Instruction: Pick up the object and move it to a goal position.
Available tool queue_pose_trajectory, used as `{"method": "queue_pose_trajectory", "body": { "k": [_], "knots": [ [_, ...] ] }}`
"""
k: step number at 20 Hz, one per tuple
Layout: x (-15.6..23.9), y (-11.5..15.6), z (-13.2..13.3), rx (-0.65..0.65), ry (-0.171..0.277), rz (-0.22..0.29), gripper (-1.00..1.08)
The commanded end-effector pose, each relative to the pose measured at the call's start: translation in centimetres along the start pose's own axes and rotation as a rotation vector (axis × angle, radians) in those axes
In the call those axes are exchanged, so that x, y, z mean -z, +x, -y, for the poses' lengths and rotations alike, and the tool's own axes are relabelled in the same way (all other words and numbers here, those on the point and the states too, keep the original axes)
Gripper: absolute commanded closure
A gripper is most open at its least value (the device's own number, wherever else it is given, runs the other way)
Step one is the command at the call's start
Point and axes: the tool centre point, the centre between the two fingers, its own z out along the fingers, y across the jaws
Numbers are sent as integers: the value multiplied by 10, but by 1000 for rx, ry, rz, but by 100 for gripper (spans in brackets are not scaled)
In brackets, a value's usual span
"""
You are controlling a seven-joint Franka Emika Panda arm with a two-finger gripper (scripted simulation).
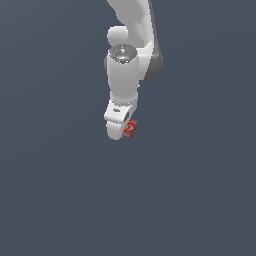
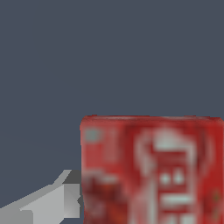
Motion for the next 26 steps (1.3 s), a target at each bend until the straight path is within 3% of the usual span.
{"method": "queue_pose_trajectory", "body": {
  "k": [1,17,26],
  "knots": [
    [22,5,13,0,0,0,108],
    [178,44,99,2,1,-3,108],
    [239,59,130,1,1,-4,108]
  ]
}}
